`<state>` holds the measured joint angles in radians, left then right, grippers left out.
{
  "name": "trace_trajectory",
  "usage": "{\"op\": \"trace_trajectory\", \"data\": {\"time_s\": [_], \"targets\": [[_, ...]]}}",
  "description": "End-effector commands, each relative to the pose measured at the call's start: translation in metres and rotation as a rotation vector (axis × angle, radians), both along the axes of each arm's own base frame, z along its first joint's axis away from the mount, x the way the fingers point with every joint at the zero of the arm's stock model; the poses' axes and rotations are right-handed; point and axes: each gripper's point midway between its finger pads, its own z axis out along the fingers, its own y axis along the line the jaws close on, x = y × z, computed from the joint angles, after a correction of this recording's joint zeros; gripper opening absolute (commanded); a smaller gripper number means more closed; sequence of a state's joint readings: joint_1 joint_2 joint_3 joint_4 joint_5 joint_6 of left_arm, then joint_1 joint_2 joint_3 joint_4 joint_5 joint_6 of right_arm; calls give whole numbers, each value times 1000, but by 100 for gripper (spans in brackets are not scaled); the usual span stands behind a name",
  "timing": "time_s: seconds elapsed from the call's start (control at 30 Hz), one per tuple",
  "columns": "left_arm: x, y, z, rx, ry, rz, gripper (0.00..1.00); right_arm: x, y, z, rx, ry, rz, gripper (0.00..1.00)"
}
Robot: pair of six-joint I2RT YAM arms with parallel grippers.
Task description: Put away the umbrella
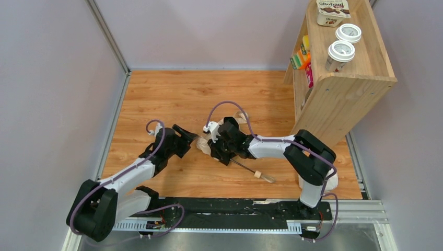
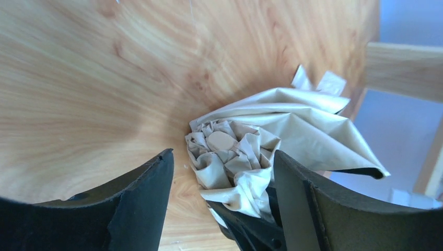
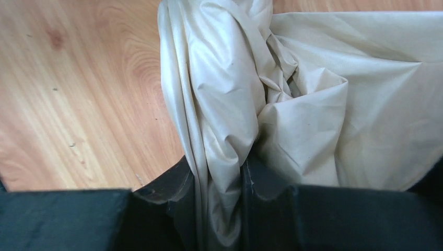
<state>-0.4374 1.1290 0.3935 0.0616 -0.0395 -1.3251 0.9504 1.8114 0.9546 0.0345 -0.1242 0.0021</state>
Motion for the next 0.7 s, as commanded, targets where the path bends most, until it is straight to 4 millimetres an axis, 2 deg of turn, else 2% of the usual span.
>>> {"op": "trace_trajectory", "data": {"time_s": [0.0,0.1,0.13,0.17,0.33,0.5,0.57,0.6,0.63,0.67], "targets": [[9,12,34,-34,-199,-6,77,-87,-51,-77,-126,552,20,0],[-6,-2,32,-120,-156,-61,77,-85,-53,-84,-111,655,0,0],[-5,-7,35,-167,-152,-56,77,-85,-56,-88,-117,692,-10,0],[-10,-10,30,-191,-129,-70,77,-83,-56,-91,-113,723,-20,0],[-4,-23,38,-252,-140,-39,77,-72,-58,-98,-84,813,-63,0],[-9,-24,21,-246,-48,33,78,-62,-60,-92,-65,805,-76,0],[-2,-22,17,-234,-56,64,78,-62,-59,-91,-61,803,-72,0],[2,-23,21,-238,-73,62,78,-61,-59,-90,-60,799,-70,0],[4,-24,15,-219,-62,58,78,-60,-59,-91,-63,796,-72,0],[8,-28,17,-222,-60,52,78,-60,-59,-91,-64,796,-68,0]]}}
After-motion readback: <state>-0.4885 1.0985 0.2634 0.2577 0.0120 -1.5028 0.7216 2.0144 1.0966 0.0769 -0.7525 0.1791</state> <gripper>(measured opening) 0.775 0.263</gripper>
